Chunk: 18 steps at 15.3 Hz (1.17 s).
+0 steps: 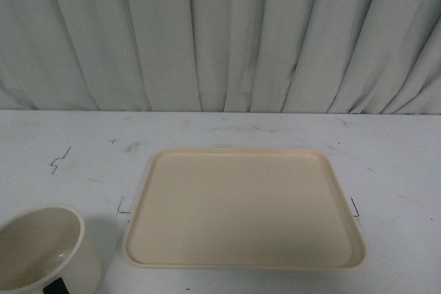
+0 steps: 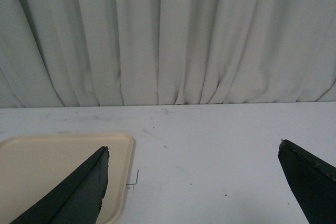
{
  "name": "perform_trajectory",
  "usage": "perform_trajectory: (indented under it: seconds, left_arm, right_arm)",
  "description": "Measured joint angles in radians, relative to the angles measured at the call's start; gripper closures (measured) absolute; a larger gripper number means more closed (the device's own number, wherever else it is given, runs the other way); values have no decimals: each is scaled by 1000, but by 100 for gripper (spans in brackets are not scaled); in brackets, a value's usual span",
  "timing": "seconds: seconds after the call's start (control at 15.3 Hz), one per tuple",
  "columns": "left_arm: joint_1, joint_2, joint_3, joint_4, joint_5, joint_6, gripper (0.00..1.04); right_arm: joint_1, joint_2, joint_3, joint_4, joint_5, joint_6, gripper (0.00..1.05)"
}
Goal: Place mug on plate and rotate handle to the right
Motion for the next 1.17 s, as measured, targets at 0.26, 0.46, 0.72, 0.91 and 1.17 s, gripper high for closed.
perform_trajectory:
  seconds: [0.26,0.46,0.72,0.91,1.17]
  left_arm:
    - [-94,525,336,-537,-317,-156,7]
    - [-73,791,460,-533,-151,-186,7]
    - [-22,1082,546,-455,-23,-198,7]
    - [-2,1263,588,-382,3,-167,7]
    - [41,1450,651,-323,-22,-121,7]
  right_arm:
    - [-1,0,0,-1,1,0,6]
    - [0,0,0,0,0,0,6]
    - [0,0,0,0,0,0,6]
    - [0,0,0,0,0,0,6]
    - [0,0,0,0,0,0,6]
